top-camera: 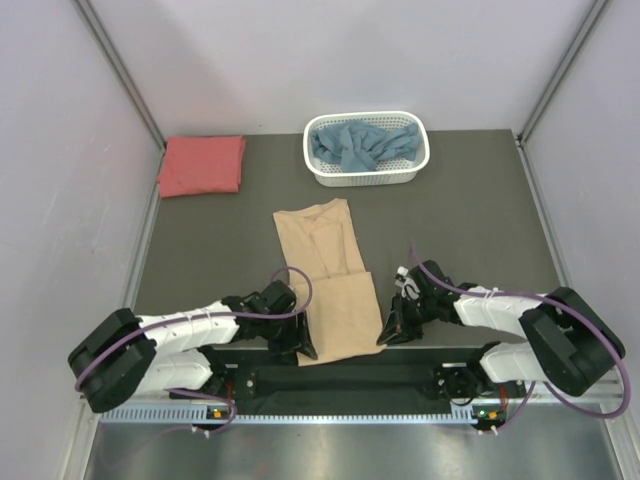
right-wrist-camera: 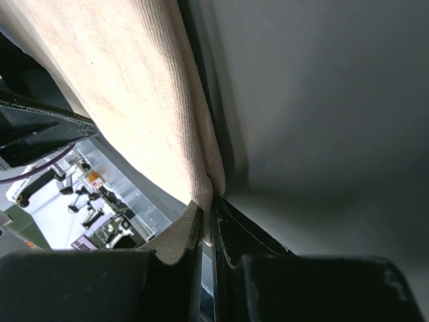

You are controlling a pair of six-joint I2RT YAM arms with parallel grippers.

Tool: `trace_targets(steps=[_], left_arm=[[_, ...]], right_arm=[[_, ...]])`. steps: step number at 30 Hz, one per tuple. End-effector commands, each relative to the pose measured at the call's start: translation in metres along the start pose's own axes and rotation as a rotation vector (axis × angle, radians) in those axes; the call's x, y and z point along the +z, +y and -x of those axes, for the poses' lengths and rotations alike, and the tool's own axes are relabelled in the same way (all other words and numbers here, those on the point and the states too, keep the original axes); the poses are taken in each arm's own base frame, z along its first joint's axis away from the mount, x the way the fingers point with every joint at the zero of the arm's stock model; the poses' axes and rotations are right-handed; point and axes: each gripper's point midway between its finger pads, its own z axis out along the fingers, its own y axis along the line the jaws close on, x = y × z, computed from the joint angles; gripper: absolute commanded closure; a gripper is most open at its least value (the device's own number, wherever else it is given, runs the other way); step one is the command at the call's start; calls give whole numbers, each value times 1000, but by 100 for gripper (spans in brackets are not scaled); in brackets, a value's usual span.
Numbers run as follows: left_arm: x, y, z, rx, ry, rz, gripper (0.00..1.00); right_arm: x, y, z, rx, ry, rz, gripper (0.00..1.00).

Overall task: Fold and stack the t-shirts
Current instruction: Fold the tshirt

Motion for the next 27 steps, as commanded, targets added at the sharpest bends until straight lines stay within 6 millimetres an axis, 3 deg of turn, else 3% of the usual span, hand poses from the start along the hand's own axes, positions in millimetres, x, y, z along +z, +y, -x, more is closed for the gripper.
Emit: trace_targets(steps=[1, 6, 17, 20, 23, 24, 27], left_arm=[[8, 8, 0, 11, -23, -14, 39], [13, 12, -6, -6, -6, -37, 42], [11, 22, -10, -37, 5, 16, 64], [8, 23, -11, -44, 1, 24, 72], [5, 21, -11, -43, -3, 26, 88], [3, 23, -12, -45, 5, 39, 97], [-1, 21, -15, -42, 29, 46, 100]], right_arm=[[0, 6, 8, -4, -23, 38, 96], [0, 5, 8, -3, -20, 36, 96], [0, 7, 9, -13, -26, 42, 97], [0, 7, 8, -22, -25, 43, 98], [-2, 9, 9, -33, -32, 43, 100], [-3, 11, 11, -44, -38, 48, 100], [-5, 14, 11, -67, -46, 59, 100]])
